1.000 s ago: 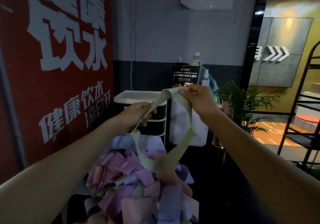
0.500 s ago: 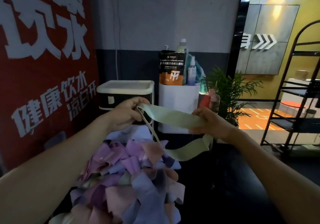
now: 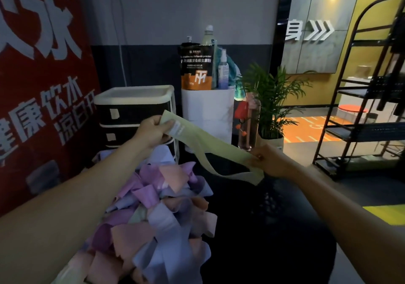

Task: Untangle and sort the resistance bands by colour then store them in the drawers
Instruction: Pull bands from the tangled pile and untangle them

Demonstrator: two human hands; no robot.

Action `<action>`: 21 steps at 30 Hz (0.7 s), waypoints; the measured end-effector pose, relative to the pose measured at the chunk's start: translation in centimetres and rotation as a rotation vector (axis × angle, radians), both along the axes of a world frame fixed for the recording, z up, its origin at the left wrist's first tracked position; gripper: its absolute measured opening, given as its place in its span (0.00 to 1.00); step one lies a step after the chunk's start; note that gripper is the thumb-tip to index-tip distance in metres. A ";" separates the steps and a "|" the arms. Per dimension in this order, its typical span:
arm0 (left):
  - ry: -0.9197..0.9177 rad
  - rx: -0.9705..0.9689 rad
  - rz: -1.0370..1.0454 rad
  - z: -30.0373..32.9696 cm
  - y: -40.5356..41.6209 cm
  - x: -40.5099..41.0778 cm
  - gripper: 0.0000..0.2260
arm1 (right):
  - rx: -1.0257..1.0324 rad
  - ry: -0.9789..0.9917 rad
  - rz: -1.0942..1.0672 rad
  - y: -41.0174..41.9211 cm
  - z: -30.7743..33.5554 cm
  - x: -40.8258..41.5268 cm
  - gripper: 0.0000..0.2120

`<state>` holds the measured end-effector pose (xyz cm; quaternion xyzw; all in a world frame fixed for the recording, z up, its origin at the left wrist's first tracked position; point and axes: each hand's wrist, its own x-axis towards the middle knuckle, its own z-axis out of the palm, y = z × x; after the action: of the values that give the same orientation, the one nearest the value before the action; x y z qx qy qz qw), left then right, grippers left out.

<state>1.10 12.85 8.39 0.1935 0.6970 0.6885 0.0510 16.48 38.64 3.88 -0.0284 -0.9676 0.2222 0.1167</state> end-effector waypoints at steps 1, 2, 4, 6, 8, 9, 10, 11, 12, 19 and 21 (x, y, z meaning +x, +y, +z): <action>-0.024 0.018 0.022 0.0 0.5 0.2 0.06 | -0.066 -0.022 0.013 -0.1 -0.2 0.5 0.11; -0.051 0.030 0.042 -0.1 1.0 0.3 0.07 | -0.131 -0.044 0.017 -0.3 -0.3 1.0 0.07; -0.096 0.037 0.052 -0.4 1.9 0.5 0.08 | -0.153 -0.101 -0.056 -0.1 -0.7 1.7 0.11; -0.098 0.000 0.042 -1.1 2.8 0.8 0.09 | -0.116 -0.127 -0.116 0.6 -1.6 2.3 0.11; -0.088 -0.035 0.034 -1.9 3.7 1.4 0.11 | -0.127 -0.168 -0.123 1.0 -2.4 3.0 0.10; -0.092 -0.052 0.028 -2.3 4.1 1.8 0.11 | -0.143 -0.178 -0.123 1.4 -3.0 3.4 0.09; -0.095 -0.076 0.020 -2.8 4.5 2.1 0.11 | -0.149 -0.192 -0.129 1.6 -3.5 3.8 0.09; -0.092 -0.105 0.009 -3.3 4.8 2.4 0.12 | -0.141 -0.210 -0.140 1.8 -3.9 4.4 0.10; -0.085 -0.144 -0.007 -4.0 5.1 2.6 0.12 | -0.126 -0.231 -0.158 2.1 -4.4 4.8 0.10; 0.013 -0.398 -0.082 -7.7 6.5 3.8 0.11 | -0.133 -0.286 -0.205 2.8 -8.6 7.4 0.10; 0.046 -0.444 -0.095 -8.4 6.8 3.7 0.11 | -0.180 -0.264 -0.250 2.8 -9.1 7.8 0.17</action>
<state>4.81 19.63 -0.04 0.2258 0.8225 0.5106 0.1087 24.25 41.41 -5.18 -0.1873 -0.9396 0.2861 0.0125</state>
